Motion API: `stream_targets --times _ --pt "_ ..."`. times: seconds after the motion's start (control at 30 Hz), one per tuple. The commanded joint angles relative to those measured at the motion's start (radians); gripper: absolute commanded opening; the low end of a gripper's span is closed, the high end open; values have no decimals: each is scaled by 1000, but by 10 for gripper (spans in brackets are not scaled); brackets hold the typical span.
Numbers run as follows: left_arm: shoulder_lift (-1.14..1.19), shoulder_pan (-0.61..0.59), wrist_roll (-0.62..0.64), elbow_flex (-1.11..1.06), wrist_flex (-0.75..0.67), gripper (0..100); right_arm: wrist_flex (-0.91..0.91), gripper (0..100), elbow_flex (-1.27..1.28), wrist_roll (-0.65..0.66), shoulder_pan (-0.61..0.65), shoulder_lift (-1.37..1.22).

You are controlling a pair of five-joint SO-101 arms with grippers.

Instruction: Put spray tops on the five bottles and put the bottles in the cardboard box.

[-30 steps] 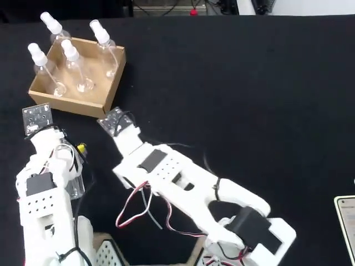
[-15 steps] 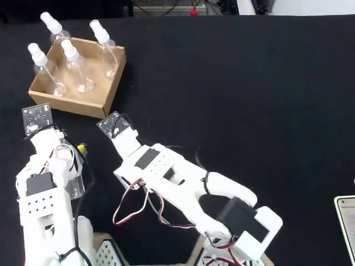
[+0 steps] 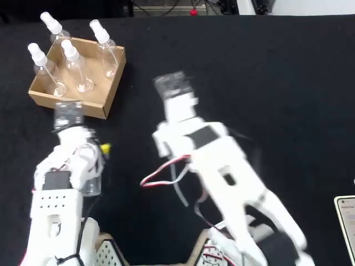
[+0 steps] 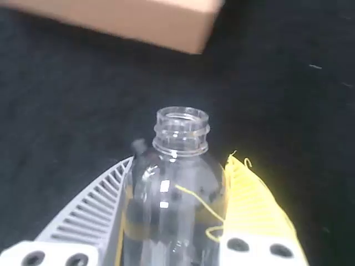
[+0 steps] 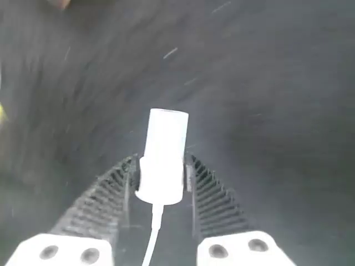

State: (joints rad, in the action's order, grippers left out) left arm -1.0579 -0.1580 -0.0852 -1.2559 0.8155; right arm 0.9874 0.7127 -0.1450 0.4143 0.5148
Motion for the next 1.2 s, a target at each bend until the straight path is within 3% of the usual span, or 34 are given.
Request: stream_targets --times 0.0,0.17,0.33,0.53,0.8,1.07,1.17 --pt "-15 163 0 105 -48 129 15 11 -73 -5 -147 257" --pt "-17 275 38 81 -147 128 9 11 -113 -8 -175 475" --pt "-17 278 127 12 -321 128 -81 11 -179 -14 -175 561" --pt "-17 335 127 1 -433 127 -249 11 -225 -66 -175 536" --pt "-17 495 123 -94 -692 127 -531 11 -222 -135 -172 427" --pt "-17 519 120 -308 -1117 127 -575 11 -223 -127 -60 349" --pt "-17 519 120 -351 -1163 128 -585 11 -226 -126 -43 346"
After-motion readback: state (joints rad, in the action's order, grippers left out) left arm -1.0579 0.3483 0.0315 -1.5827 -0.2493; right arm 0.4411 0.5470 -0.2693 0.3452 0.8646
